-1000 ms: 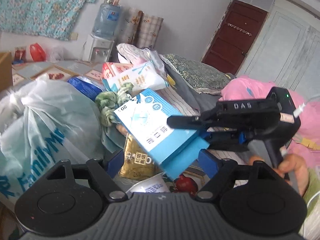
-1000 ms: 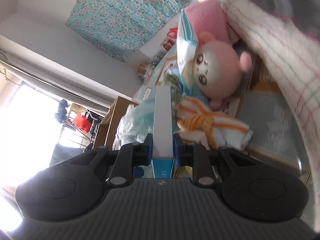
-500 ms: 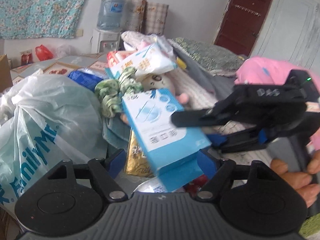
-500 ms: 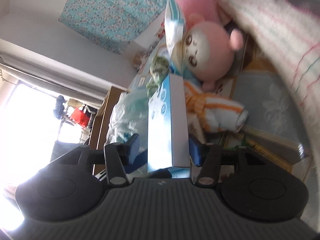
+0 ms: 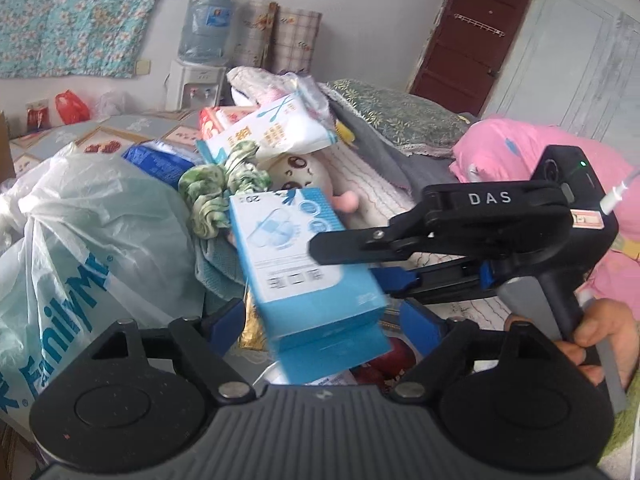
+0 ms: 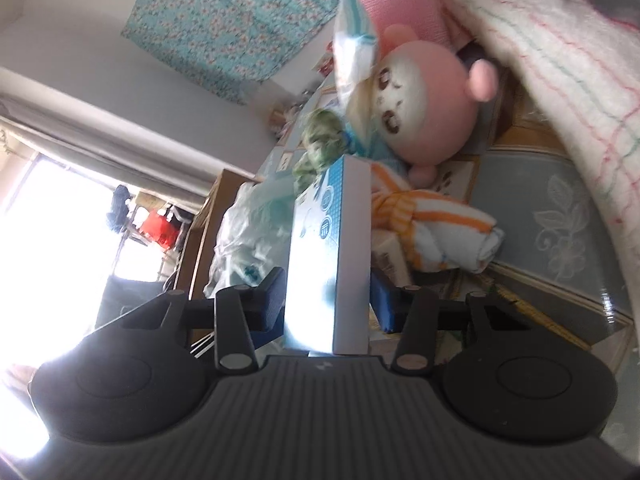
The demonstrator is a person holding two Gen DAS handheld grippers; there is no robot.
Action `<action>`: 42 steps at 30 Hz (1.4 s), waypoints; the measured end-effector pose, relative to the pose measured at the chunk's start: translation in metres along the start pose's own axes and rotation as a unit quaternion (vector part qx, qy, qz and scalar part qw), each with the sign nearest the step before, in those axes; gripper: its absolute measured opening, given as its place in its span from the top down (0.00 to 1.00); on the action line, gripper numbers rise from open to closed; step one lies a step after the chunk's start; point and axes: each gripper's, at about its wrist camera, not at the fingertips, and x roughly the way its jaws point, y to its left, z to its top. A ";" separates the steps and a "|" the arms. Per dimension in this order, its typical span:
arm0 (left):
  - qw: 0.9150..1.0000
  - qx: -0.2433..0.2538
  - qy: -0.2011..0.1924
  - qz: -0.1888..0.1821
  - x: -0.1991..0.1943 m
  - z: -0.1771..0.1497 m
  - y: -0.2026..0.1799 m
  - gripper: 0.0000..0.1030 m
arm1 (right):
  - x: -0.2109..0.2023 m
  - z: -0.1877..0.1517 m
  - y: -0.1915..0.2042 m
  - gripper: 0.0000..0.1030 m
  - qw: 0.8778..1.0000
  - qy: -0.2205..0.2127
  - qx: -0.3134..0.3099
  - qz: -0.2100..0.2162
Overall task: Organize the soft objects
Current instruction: 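Lift the blue bandage box out of the pile with the right gripper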
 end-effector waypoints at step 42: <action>0.994 0.053 0.005 0.093 0.018 0.005 -0.016 0.29 | 0.004 0.002 0.005 0.69 1.000 -0.011 -0.025 -0.001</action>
